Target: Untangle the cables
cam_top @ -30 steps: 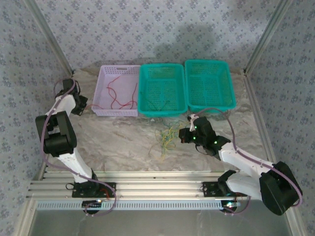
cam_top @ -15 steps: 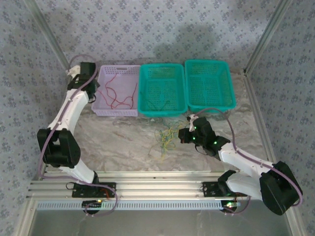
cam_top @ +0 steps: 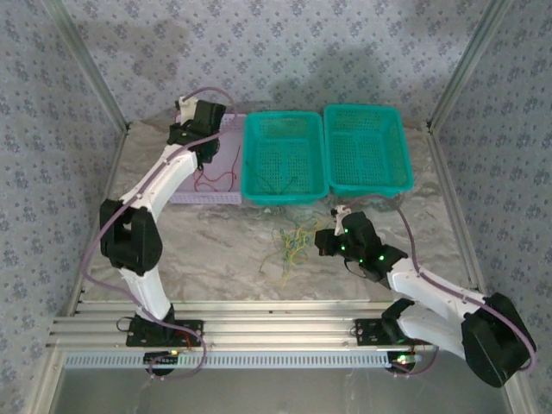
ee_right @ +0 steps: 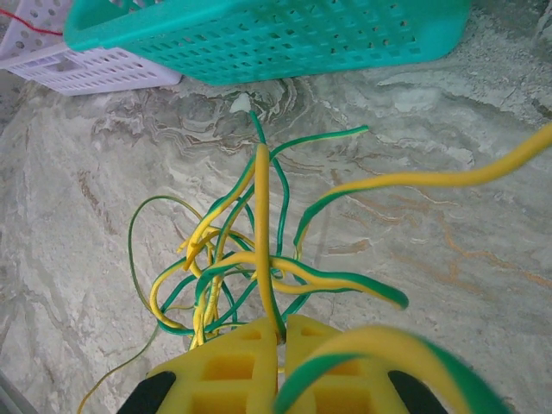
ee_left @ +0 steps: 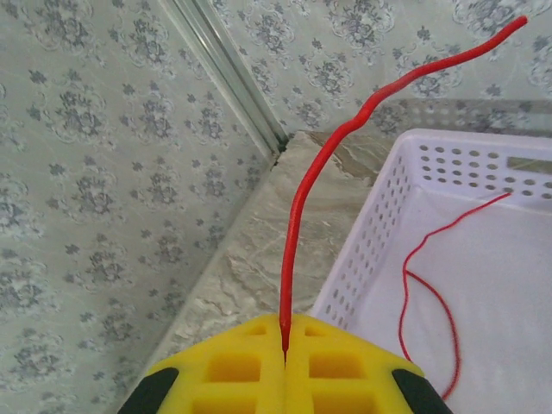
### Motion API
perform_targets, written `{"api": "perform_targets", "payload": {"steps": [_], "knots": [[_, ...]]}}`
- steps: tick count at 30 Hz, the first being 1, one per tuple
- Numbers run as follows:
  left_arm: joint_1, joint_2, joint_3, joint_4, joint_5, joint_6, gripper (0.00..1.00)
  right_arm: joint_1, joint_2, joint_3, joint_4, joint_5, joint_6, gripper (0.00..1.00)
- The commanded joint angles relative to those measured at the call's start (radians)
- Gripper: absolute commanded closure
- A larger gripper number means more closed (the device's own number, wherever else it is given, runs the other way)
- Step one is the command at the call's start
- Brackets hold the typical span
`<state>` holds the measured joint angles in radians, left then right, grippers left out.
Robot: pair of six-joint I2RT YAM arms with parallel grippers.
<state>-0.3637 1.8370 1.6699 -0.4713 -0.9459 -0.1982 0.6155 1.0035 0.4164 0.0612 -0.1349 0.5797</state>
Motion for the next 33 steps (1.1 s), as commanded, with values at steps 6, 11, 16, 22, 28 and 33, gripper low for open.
{"api": "perform_targets", "payload": {"steps": [6,11,16,22,28,33], "knots": [[-0.004,0.111,-0.030,0.068,-0.062,0.083,1.00,0.011,-0.025,-0.025,0.023,0.020,0.020,1.00],[-0.003,0.135,-0.089,0.056,-0.056,0.034,1.00,0.016,-0.025,-0.034,0.029,0.019,0.030,1.00],[-0.002,0.182,-0.107,0.033,-0.026,-0.009,1.00,0.021,-0.015,-0.038,0.040,0.016,0.038,1.00],[0.000,0.261,-0.081,-0.001,0.010,-0.021,1.00,0.027,-0.017,-0.041,0.036,0.023,0.041,1.00],[0.007,0.316,-0.007,-0.064,0.043,-0.021,1.00,0.030,-0.009,-0.045,0.046,0.027,0.042,1.00],[0.020,0.346,0.063,-0.139,0.110,-0.032,1.00,0.031,-0.005,-0.034,0.044,0.025,0.042,1.00]]}}
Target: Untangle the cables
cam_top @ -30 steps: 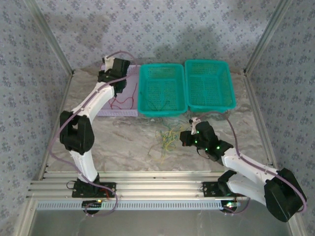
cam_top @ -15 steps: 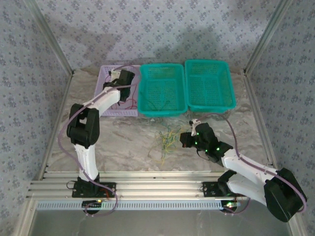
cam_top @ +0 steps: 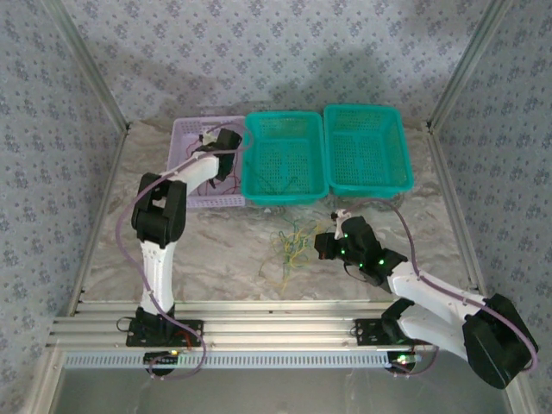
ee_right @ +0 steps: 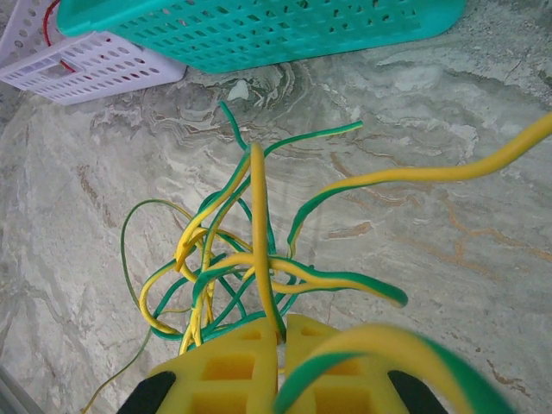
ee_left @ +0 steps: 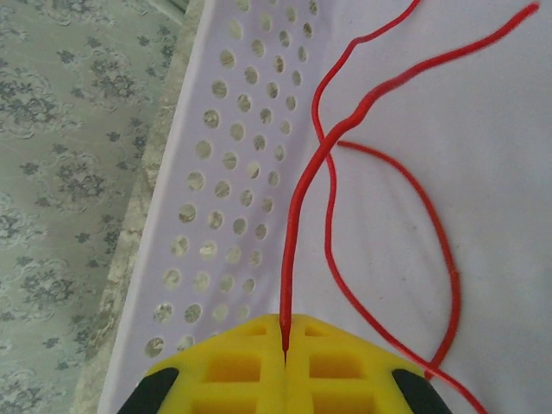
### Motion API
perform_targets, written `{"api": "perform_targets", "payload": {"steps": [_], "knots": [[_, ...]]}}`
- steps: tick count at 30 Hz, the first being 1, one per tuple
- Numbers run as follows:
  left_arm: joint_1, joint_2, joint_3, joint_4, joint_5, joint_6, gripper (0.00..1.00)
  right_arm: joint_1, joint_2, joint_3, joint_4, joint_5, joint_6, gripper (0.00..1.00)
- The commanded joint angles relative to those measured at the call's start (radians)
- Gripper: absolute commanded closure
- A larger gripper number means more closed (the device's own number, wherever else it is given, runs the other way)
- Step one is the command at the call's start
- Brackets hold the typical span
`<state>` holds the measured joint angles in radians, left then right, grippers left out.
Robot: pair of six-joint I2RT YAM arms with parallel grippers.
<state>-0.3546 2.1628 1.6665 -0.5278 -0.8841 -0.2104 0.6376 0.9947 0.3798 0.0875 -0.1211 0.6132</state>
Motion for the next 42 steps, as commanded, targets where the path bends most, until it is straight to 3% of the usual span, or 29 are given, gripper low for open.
{"api": "perform_targets", "payload": {"steps": [1,4,10,20,24,29,33,39,42], "knots": [[0.011,0.031,0.081,-0.094,0.046,-0.017,1.00,0.009,0.004,0.001,0.018,0.011,0.009,1.00],[0.011,0.045,0.101,-0.107,0.043,-0.002,0.90,0.010,0.004,0.005,0.014,0.012,0.007,1.00],[0.019,0.034,0.121,-0.117,0.076,0.002,0.58,0.011,0.004,0.009,0.010,0.013,0.003,1.00],[0.032,-0.043,0.186,-0.159,0.122,0.007,0.18,0.012,-0.019,0.034,-0.024,0.022,-0.008,1.00],[0.027,-0.132,0.203,-0.210,0.195,-0.026,0.11,0.010,-0.017,0.062,-0.035,0.023,-0.021,1.00],[-0.010,-0.269,0.195,-0.263,0.307,-0.083,0.08,-0.004,0.019,0.127,-0.063,-0.030,-0.029,1.00],[-0.035,-0.398,0.111,-0.263,0.512,-0.180,0.08,-0.050,0.018,0.138,-0.001,-0.175,-0.028,1.00],[-0.103,-0.578,-0.058,-0.204,0.722,-0.252,0.08,-0.124,-0.016,0.146,0.071,-0.405,-0.038,1.00],[-0.121,-0.647,-0.163,-0.158,0.904,-0.293,0.09,-0.148,-0.022,0.162,0.093,-0.517,-0.056,1.00]]}}
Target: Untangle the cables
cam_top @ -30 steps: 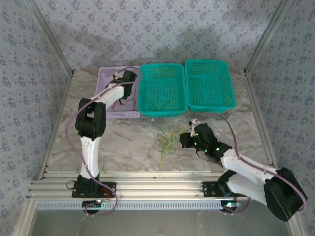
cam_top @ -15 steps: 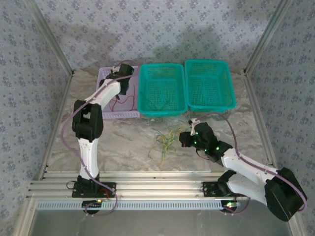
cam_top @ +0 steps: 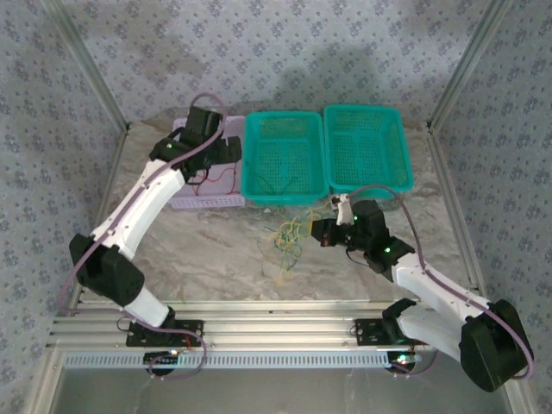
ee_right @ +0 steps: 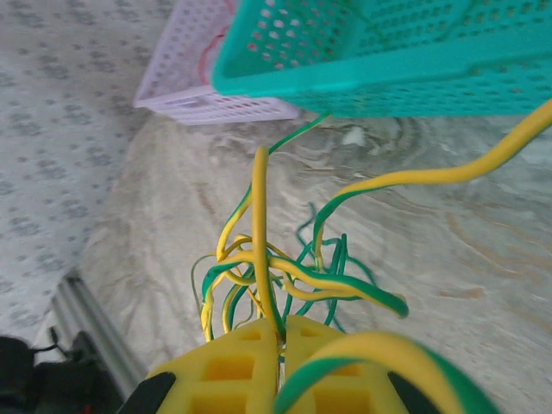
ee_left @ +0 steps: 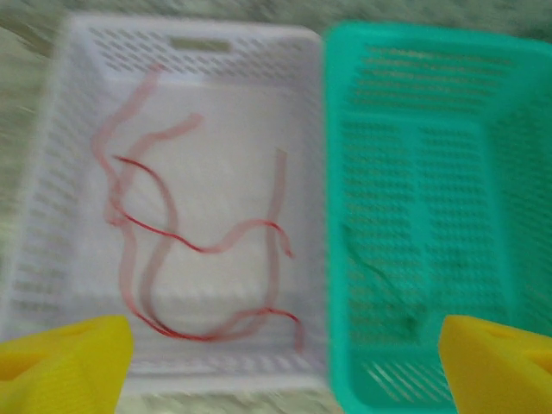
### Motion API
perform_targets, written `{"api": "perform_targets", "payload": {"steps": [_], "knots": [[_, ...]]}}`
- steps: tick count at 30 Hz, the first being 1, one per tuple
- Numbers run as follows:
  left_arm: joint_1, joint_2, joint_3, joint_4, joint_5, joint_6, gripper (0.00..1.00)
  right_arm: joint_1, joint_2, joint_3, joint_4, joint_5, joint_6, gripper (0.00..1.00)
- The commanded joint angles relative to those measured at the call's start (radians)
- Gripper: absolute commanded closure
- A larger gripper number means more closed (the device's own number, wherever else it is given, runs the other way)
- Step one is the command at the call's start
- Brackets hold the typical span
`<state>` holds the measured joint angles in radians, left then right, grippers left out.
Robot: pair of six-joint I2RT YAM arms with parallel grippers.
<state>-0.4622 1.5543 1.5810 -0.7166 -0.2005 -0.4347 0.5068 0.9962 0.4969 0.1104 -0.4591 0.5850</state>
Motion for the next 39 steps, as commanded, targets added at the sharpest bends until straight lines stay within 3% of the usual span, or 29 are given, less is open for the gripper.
{"api": "perform_targets", "payload": {"steps": [1,6,11,16,23,33,39], "knots": [[-0.020,-0.055,-0.107,0.074,0.269,-0.077,0.09,-0.024,-0.023,0.046,0.084,-0.211,-0.031,1.00],[-0.054,-0.103,-0.239,0.183,0.499,-0.126,0.09,-0.037,-0.021,0.071,0.107,-0.325,-0.065,1.00],[-0.060,-0.140,-0.295,0.222,0.545,-0.188,0.09,-0.035,-0.014,0.085,0.116,-0.379,-0.079,1.00],[-0.084,-0.133,-0.337,0.306,0.665,-0.286,0.10,-0.025,-0.015,0.079,0.123,-0.363,-0.088,1.00],[-0.097,-0.180,-0.395,0.286,0.748,-0.315,0.10,-0.012,-0.039,0.058,0.149,-0.297,-0.073,1.00],[-0.113,-0.214,-0.540,0.340,0.783,-0.353,0.12,0.004,-0.045,0.049,0.162,-0.233,-0.080,1.00],[-0.113,-0.209,-0.555,0.404,0.790,-0.397,0.26,0.033,-0.024,0.052,0.160,-0.226,-0.089,1.00]]}}
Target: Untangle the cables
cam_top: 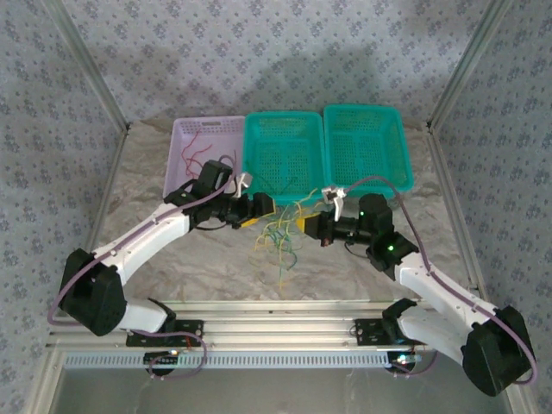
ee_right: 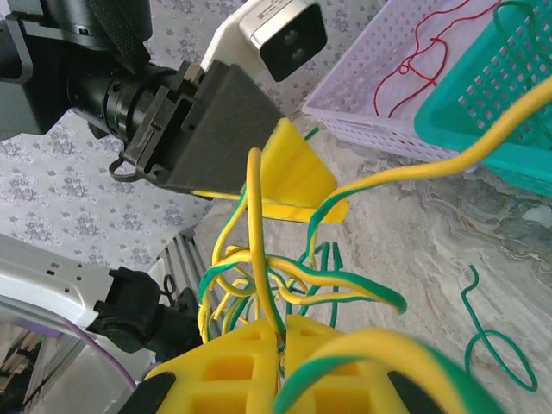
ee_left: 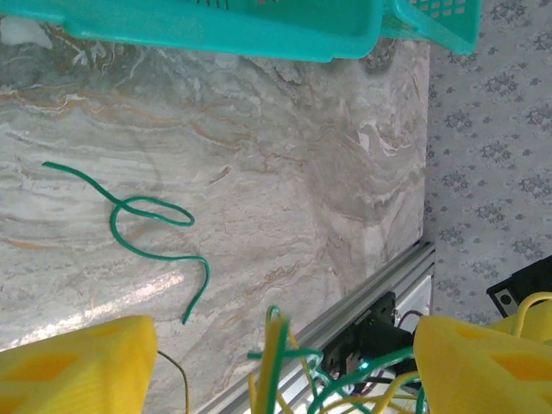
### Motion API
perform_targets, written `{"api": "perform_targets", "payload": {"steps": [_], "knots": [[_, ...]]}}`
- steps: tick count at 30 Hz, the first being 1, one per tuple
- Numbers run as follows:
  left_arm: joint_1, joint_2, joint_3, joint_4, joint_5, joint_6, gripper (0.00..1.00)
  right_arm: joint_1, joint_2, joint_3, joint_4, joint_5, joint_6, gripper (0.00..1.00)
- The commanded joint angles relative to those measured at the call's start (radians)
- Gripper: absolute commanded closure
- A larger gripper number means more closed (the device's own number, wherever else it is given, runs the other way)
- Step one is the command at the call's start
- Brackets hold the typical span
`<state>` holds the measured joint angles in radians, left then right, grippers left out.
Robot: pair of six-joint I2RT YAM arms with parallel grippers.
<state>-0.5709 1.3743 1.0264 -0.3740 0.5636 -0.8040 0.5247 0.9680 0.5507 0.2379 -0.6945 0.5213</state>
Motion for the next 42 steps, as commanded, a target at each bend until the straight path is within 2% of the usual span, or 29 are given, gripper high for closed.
{"api": "perform_targets", "payload": {"steps": [1,4,7,15,22,28,30,33,37,42], "knots": [[-0.004,-0.027,0.000,0.067,0.021,-0.033,0.28,0.022,0.009,-0.001,0.032,0.010,-0.025,1.00],[-0.004,-0.026,-0.010,0.093,0.009,-0.052,0.37,0.039,0.015,-0.003,0.035,0.016,-0.027,1.00],[-0.004,-0.029,-0.020,0.110,0.001,-0.064,0.56,0.050,0.020,-0.005,0.032,0.032,-0.032,1.00],[-0.004,-0.038,-0.019,0.085,-0.002,-0.045,0.99,0.052,0.028,-0.003,0.001,0.085,-0.043,1.00],[-0.002,-0.084,-0.011,0.024,-0.085,-0.007,1.00,0.048,0.018,-0.001,-0.068,0.154,-0.061,1.00],[0.021,-0.132,0.099,-0.183,-0.219,0.133,1.00,-0.009,-0.007,-0.032,-0.156,0.294,-0.048,1.00],[0.049,-0.155,0.117,-0.224,-0.242,0.161,1.00,-0.045,-0.009,-0.045,-0.185,0.337,-0.026,1.00],[0.105,-0.190,0.133,-0.271,-0.252,0.191,1.00,-0.117,-0.013,-0.083,-0.165,0.316,0.020,1.00],[0.176,-0.233,0.160,-0.339,-0.258,0.230,1.00,-0.168,-0.023,-0.087,-0.251,0.418,0.044,1.00],[0.234,-0.264,0.199,-0.396,-0.255,0.268,1.00,-0.241,-0.018,-0.104,-0.279,0.407,0.077,1.00]]}}
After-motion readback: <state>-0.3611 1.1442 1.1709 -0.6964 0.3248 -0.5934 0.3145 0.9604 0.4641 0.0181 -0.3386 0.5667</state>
